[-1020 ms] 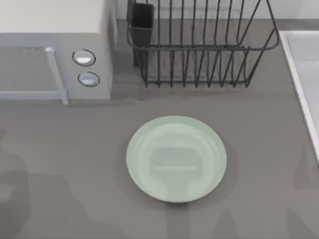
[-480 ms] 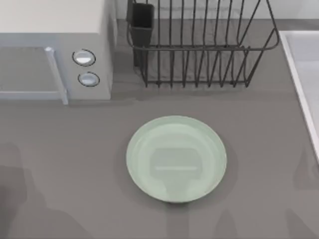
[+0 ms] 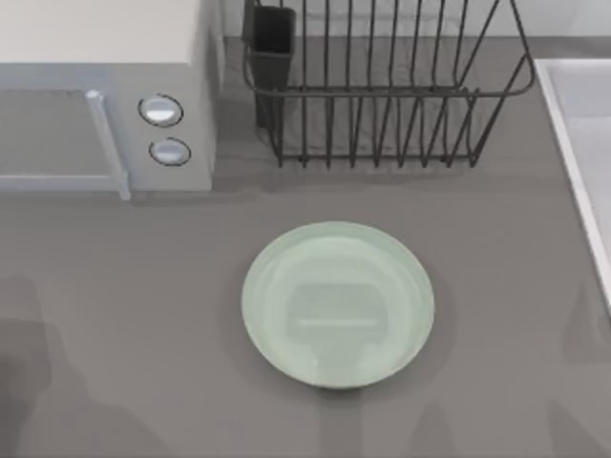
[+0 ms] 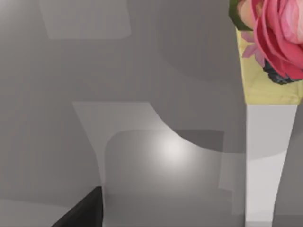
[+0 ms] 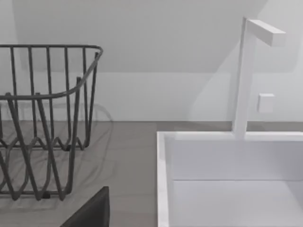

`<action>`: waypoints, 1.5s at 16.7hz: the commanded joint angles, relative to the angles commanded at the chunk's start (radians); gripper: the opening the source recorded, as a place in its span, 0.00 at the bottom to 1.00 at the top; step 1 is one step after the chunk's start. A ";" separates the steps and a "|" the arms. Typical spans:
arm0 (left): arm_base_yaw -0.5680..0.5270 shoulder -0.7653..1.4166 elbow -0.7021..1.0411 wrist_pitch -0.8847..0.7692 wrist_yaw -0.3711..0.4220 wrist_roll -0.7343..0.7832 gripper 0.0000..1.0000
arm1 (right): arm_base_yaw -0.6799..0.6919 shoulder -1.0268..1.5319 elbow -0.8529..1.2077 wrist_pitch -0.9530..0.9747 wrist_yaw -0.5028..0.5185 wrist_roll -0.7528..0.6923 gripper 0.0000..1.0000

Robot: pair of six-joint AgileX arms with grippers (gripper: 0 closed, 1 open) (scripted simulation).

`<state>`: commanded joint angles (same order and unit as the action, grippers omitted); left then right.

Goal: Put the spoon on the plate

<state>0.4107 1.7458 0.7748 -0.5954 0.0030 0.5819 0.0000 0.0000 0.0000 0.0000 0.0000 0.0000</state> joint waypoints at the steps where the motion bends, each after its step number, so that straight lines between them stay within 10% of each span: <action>1: 0.000 0.000 0.000 0.000 0.000 0.000 0.70 | 0.000 0.000 0.000 0.000 0.000 0.000 1.00; 10: 0.000 0.000 0.000 0.000 0.000 0.000 0.02 | 0.000 0.000 0.000 0.000 0.000 0.000 1.00; 25: 0.001 -0.122 0.140 -0.236 0.020 -0.002 0.00 | 0.000 0.000 0.000 0.000 0.000 0.000 1.00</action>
<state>0.4115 1.6238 0.9152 -0.8316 0.0229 0.5803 0.0000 0.0000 0.0000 0.0000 0.0000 0.0000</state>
